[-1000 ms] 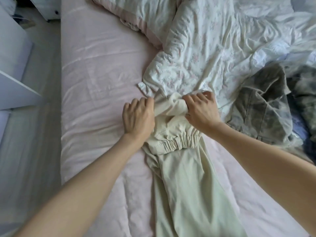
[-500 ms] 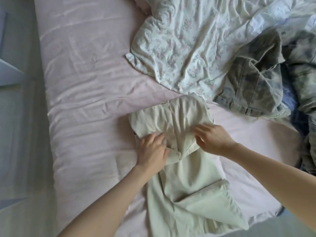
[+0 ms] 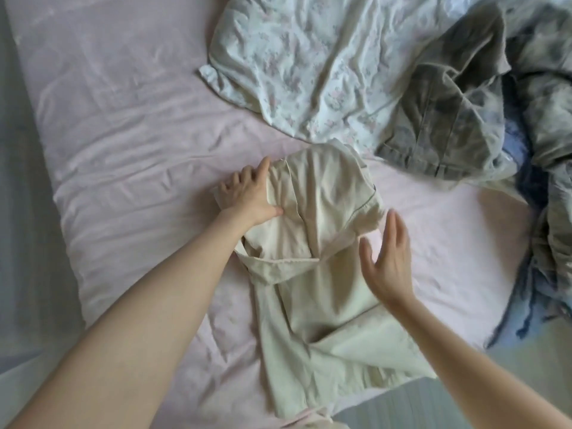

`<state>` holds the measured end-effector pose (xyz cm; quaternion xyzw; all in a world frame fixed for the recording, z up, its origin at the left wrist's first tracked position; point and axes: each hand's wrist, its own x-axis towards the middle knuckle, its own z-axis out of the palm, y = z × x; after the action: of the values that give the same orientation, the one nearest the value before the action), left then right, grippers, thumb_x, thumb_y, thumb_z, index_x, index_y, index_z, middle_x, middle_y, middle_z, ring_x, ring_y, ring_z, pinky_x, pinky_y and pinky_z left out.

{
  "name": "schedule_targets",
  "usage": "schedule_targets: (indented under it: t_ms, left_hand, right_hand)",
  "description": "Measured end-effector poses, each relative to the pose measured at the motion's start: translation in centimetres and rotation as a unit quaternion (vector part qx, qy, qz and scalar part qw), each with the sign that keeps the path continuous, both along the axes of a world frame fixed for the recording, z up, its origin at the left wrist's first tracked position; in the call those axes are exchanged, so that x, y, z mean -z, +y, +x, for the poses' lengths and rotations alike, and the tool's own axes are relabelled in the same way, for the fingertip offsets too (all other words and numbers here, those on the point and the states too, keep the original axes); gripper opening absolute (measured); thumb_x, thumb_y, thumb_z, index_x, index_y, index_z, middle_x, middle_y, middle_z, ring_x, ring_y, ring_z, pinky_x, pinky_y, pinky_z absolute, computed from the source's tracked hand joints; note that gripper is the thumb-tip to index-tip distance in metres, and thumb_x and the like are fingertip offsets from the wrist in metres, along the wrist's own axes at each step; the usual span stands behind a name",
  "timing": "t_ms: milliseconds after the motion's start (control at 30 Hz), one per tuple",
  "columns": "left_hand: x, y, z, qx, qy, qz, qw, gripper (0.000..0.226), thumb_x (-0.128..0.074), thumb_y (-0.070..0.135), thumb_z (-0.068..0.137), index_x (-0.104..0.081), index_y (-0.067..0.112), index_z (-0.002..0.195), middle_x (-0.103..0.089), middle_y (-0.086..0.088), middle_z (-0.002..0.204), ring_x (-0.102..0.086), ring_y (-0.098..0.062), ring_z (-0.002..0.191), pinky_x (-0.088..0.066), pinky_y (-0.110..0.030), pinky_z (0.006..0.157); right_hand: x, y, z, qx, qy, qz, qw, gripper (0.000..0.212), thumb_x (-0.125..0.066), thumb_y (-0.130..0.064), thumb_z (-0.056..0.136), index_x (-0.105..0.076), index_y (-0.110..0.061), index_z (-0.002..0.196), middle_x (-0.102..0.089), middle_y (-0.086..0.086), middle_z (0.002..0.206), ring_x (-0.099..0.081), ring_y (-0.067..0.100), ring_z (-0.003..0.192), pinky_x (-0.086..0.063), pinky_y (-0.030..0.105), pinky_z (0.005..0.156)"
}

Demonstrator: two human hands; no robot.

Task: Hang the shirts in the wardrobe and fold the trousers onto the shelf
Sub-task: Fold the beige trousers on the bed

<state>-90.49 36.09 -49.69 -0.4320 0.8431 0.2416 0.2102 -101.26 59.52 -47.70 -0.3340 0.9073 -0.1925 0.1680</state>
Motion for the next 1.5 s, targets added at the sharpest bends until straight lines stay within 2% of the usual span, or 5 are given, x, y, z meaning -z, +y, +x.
schedule_targets:
  t_ms: [467,700,867,1100,1500]
  left_hand:
    - [-0.8,3.6,-0.2,-0.033,0.009,-0.095,0.995,0.102,-0.073,0.047,0.072,-0.007,0.024,0.147,-0.030,-0.017,0.141,-0.031,-0.035,0.127,-0.026,-0.049,0.102]
    - [-1.5,3.9,0.0,-0.032,0.011,-0.089,0.995,0.102,-0.073,0.046,0.073,-0.007,0.023,0.147,-0.030,-0.018,0.141,-0.031,-0.035,0.127,-0.026,-0.049,0.102]
    - [-1.5,4.5,0.3,-0.027,0.022,-0.096,0.995,0.102,-0.073,0.046,0.073,-0.007,0.022,0.147,-0.029,-0.020,0.140,-0.031,-0.035,0.126,-0.026,-0.049,0.101]
    - [-1.4,5.0,0.7,-0.024,0.039,-0.127,0.991,0.100,-0.077,0.040,0.070,-0.013,0.021,0.145,-0.033,-0.026,0.137,-0.031,-0.041,0.127,-0.020,-0.056,0.106]
    - [0.6,12.1,1.5,0.137,0.056,-0.196,0.969,0.074,-0.049,0.013,0.085,-0.015,0.033,0.148,0.002,-0.018,0.156,0.004,-0.041,0.142,0.002,-0.068,0.106]
  right_hand:
    - [-2.0,10.0,9.2,-0.282,-0.370,0.515,0.720,0.062,-0.034,-0.047,0.096,-0.009,-0.025,0.149,-0.026,0.005,0.153,-0.025,0.026,0.140,-0.022,0.035,0.110]
    - [-2.0,11.4,10.5,0.110,-0.273,0.306,0.905,0.052,-0.035,-0.021,0.093,-0.023,-0.014,0.143,-0.033,0.011,0.145,-0.031,0.027,0.133,-0.029,0.043,0.105]
    - [-1.0,14.9,12.5,-0.001,-0.231,0.521,0.822,0.045,-0.035,-0.029,0.087,-0.040,-0.018,0.130,-0.044,0.008,0.137,-0.034,0.026,0.130,-0.024,0.043,0.094]
    - [0.0,14.7,12.0,0.254,-0.053,0.311,0.914,0.032,-0.042,-0.030,0.092,-0.043,-0.011,0.118,-0.045,0.009,0.121,-0.042,0.029,0.114,-0.036,0.041,0.086]
    - [4.1,20.1,9.4,0.673,-0.192,-0.009,0.714,0.024,-0.037,-0.012,0.094,-0.057,0.000,0.087,-0.053,0.017,0.086,-0.048,0.026,0.085,-0.036,0.034,0.075]
